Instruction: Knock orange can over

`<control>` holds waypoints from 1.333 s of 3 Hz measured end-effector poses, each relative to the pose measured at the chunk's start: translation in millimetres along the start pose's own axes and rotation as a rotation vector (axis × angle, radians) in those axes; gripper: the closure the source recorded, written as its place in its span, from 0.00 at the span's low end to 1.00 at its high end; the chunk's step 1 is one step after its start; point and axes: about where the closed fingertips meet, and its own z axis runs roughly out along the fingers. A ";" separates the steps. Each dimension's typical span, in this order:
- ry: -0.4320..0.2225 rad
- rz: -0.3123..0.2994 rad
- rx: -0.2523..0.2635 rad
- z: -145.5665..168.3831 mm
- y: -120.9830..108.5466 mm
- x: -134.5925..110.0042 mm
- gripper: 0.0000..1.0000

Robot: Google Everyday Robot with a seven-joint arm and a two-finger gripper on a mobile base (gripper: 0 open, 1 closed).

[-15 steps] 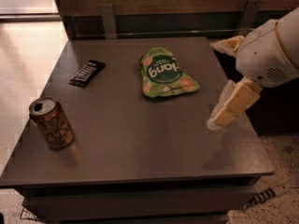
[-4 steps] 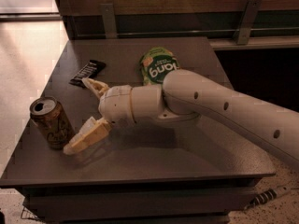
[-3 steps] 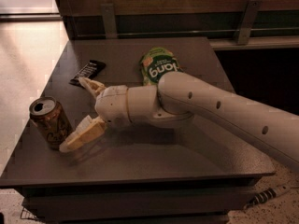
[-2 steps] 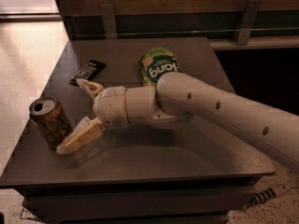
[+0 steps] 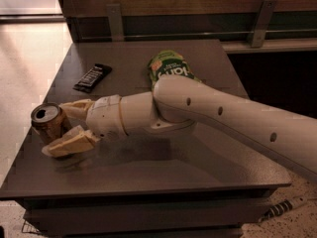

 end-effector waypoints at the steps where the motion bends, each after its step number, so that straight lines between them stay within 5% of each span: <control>1: 0.015 0.010 -0.039 11.7 6.7 -0.3 0.67; 2: 0.014 0.007 -0.038 12.0 7.4 -1.3 0.89; 3: 0.014 0.005 -0.041 13.1 8.5 -2.3 1.00; 4: 0.042 0.007 -0.043 7.0 4.9 -8.4 1.00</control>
Offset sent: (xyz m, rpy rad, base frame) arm -0.0054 0.0085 -0.0022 -0.0156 0.0128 0.0270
